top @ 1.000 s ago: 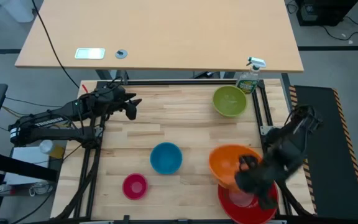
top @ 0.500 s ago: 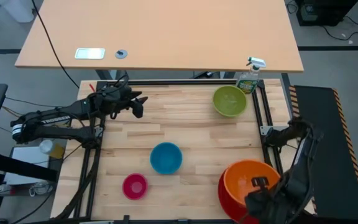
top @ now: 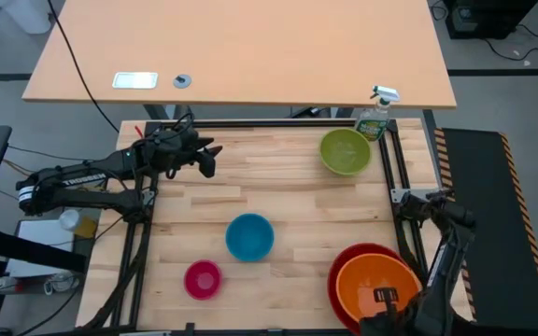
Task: Nest bowls inside each other
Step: Stack the orange bowl on the red bowl
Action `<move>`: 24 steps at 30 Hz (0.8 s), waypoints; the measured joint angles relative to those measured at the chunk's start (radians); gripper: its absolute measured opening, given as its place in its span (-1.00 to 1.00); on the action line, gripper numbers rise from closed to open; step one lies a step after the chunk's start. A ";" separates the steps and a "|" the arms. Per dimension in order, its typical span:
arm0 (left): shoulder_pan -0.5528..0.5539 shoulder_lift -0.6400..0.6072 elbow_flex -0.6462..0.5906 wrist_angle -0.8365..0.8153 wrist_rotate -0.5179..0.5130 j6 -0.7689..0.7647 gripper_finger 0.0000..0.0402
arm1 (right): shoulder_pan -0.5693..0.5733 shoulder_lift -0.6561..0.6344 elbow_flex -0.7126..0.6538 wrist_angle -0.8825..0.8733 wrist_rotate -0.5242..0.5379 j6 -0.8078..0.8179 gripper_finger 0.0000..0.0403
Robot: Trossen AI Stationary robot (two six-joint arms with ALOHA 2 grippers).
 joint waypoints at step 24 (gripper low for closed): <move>0.000 0.000 0.000 -0.001 0.039 0.001 0.06 | -0.009 0.104 0.001 -0.051 0.092 0.165 -0.56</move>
